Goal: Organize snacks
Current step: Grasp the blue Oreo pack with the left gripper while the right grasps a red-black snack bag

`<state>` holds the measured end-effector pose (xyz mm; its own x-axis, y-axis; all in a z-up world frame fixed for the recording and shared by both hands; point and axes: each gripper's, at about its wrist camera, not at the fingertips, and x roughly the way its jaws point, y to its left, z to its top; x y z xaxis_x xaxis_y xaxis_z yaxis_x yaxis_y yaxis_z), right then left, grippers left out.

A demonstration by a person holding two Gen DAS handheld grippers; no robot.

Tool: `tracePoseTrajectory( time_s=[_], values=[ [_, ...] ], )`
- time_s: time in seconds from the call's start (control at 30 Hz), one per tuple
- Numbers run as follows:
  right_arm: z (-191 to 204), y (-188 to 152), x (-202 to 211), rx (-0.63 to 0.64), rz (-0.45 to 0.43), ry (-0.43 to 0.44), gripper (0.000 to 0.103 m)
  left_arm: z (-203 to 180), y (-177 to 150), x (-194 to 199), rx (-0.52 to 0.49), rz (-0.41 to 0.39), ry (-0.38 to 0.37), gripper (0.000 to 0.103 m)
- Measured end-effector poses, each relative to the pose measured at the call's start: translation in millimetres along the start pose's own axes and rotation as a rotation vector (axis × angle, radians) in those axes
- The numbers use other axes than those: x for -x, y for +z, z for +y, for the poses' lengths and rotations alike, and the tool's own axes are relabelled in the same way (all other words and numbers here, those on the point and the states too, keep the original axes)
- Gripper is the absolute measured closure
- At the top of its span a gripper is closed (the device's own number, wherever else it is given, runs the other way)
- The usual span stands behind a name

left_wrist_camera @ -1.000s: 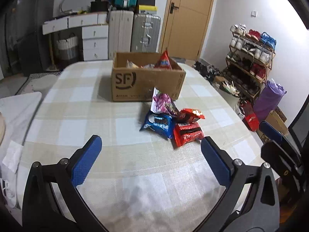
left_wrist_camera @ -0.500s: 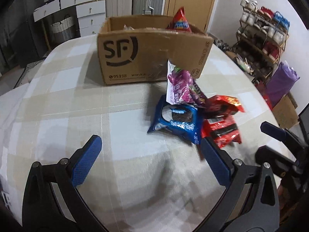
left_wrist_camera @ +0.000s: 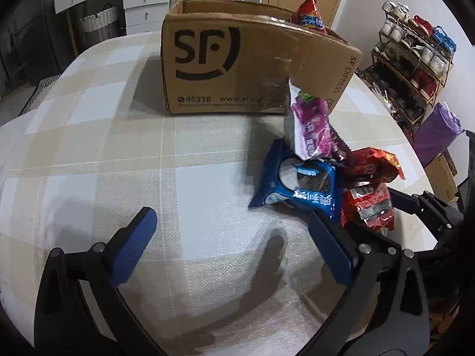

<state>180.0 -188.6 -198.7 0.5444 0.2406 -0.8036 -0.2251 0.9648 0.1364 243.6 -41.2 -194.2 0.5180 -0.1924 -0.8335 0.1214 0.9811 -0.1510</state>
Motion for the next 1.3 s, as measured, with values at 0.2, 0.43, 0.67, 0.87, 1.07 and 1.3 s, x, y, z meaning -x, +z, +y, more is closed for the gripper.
tracePoseTrajectory(
  time_s=[0.2,0.43,0.67,0.87,1.07,1.3],
  values=[
    [15.8,-2.8,-4.1,0.111,-0.017,-0.042,0.049,6.1,8.9,-20.0,0.02,0.011,-0.004,0.002],
    [-20.5,-10.8,18.6,-0.049,-0.103,0.108,0.056,9.5,18.5,-23.4,0.015,0.001,0.007,0.002],
    [-45.2,-26.3,43.8,-0.128,-0.199,0.196,0.056,-17.5,29.0,-23.8,-0.031,0.003,0.006,0.002],
    [-52.8,-30.8,58.4,-0.157,-0.251,0.253,0.056,-51.5,53.9,-43.5,-0.101,0.017,0.016,0.002],
    [-63.6,-34.6,60.6,-0.211,-0.258,0.297,0.056,-79.4,56.5,-71.0,-0.131,0.054,0.034,0.002],
    [-69.9,-35.1,58.5,-0.245,-0.26,0.329,0.056,-88.0,57.5,-79.7,-0.148,0.033,0.0,0.03]
  ],
)
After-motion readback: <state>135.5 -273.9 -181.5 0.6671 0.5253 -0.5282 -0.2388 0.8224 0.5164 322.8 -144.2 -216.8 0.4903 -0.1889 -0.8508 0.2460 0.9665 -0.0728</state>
